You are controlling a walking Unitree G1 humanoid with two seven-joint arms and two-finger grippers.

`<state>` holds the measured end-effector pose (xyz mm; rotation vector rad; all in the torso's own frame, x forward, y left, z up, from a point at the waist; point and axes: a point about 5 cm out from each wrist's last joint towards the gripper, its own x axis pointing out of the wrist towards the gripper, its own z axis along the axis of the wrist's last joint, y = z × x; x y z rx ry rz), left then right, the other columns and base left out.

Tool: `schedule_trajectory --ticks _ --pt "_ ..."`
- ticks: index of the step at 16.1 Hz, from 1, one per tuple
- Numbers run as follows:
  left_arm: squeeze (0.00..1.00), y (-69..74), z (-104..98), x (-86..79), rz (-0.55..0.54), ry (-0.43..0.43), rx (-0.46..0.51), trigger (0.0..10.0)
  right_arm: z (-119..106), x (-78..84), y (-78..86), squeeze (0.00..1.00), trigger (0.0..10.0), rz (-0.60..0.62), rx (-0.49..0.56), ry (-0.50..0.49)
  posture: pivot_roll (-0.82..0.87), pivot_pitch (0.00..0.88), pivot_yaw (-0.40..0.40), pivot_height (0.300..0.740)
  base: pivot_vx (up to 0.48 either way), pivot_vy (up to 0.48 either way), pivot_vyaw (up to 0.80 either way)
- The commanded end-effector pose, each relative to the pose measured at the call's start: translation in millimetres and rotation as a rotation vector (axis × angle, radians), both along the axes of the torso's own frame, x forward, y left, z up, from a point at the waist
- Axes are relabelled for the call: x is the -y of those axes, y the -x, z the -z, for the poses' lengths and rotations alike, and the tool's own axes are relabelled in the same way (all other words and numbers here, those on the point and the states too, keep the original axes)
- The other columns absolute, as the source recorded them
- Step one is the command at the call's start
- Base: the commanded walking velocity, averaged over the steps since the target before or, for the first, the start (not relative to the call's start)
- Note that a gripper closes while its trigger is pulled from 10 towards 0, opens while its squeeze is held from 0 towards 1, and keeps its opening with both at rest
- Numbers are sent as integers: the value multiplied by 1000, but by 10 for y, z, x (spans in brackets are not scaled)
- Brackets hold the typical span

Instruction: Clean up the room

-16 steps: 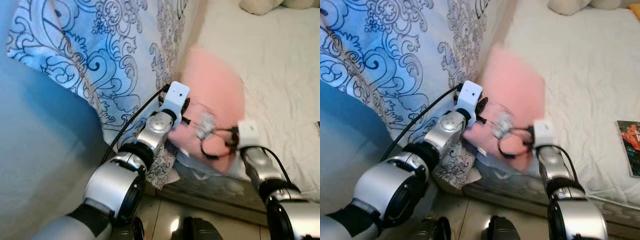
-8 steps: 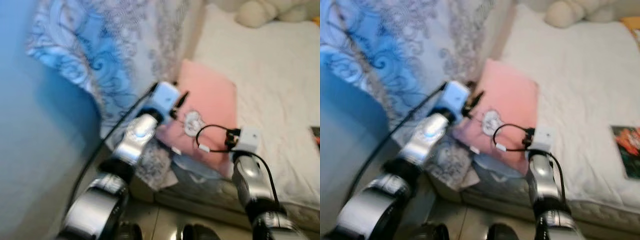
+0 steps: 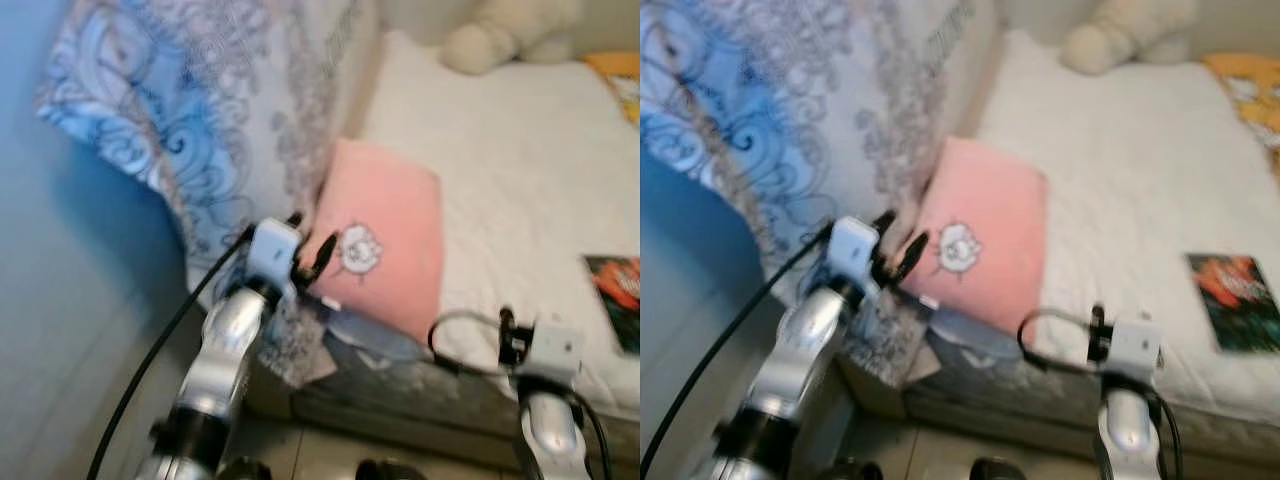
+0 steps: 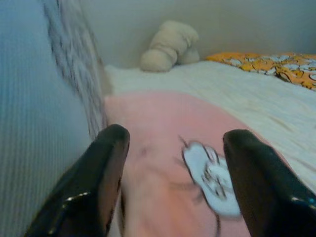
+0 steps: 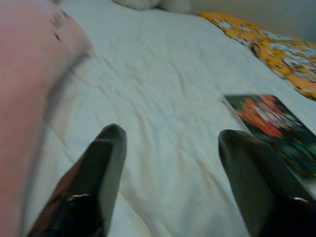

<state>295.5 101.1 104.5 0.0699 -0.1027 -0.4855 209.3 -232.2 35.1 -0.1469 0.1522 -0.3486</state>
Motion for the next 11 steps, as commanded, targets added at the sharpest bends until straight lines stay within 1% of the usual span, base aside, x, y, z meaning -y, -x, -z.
schedule_trajectory --ticks 1,2,3,4,5,6,7,9,11 --pt "1000 32 148 -168 -85 13 -72 10000 -42 -35 -42 1000 10000 -8 33 -24 39 0 -11 740 0 -439 0" --pt "1000 42 165 -161 -89 21 -92 10000 -54 -48 -59 1000 10000 -2 39 -43 39 0 -10 740 0 -439 0" --pt "1000 9 155 -80 -72 41 -121 10000 -100 -126 -179 1000 10000 -8 59 -135 29 0 -5 740 240 -412 0" --pt "1000 -8 147 -47 -59 44 -118 10000 -137 -157 -226 0 10000 -24 71 -139 19 0 -3 740 240 -412 0" --pt "0 -26 155 -31 -61 51 -125 10000 -188 -195 -280 0 10000 -49 89 -129 15 0 -2 740 270 -394 0" --pt "0 -39 166 -34 -71 55 -133 10000 -213 -210 -313 0 10000 -60 100 -126 13 0 1 740 270 -394 0" --pt "0 -92 205 -75 -134 71 -174 10000 -265 -239 -403 0 10000 -86 123 -125 4 0 9 740 270 -394 0" --pt "0 -152 232 -129 -198 96 -214 10000 -320 -308 -488 0 10000 -124 140 -135 -2 0 14 740 268 -394 0" --pt "0 -149 215 -102 -165 59 -182 10000 -308 -360 -482 0 10000 -149 133 -130 -2 0 17 740 270 -394 0"
